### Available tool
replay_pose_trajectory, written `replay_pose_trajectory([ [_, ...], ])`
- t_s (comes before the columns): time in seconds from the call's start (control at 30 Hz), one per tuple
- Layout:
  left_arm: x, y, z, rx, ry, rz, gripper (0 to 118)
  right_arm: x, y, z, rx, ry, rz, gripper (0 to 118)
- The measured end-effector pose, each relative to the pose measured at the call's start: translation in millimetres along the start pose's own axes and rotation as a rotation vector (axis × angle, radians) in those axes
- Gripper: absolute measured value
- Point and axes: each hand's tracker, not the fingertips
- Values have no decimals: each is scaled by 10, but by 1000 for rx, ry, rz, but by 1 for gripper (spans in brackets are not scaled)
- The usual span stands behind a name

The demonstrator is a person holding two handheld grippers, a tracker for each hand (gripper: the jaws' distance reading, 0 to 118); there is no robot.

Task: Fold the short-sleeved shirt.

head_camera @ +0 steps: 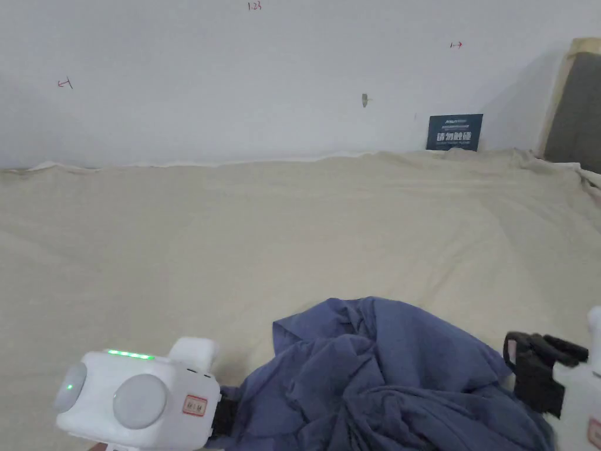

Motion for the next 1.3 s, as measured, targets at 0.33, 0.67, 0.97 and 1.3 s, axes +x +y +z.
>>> replay_pose_trajectory([
  [0.33,-123,-326,49,150,-109,185,3,-69,835,-2397,-581,82,166,115],
  [0.67,-376,-556,-89,143,-181,326,3,115,414,-3409,-819,-13,107,102],
  [0.97,-531,-587,-25,183,-189,376,3,269,522,-2631,-626,37,5,3],
  [1.3,-656,-122,1169,432,-232,293,3,413,1429,-666,-387,217,-90,3],
])
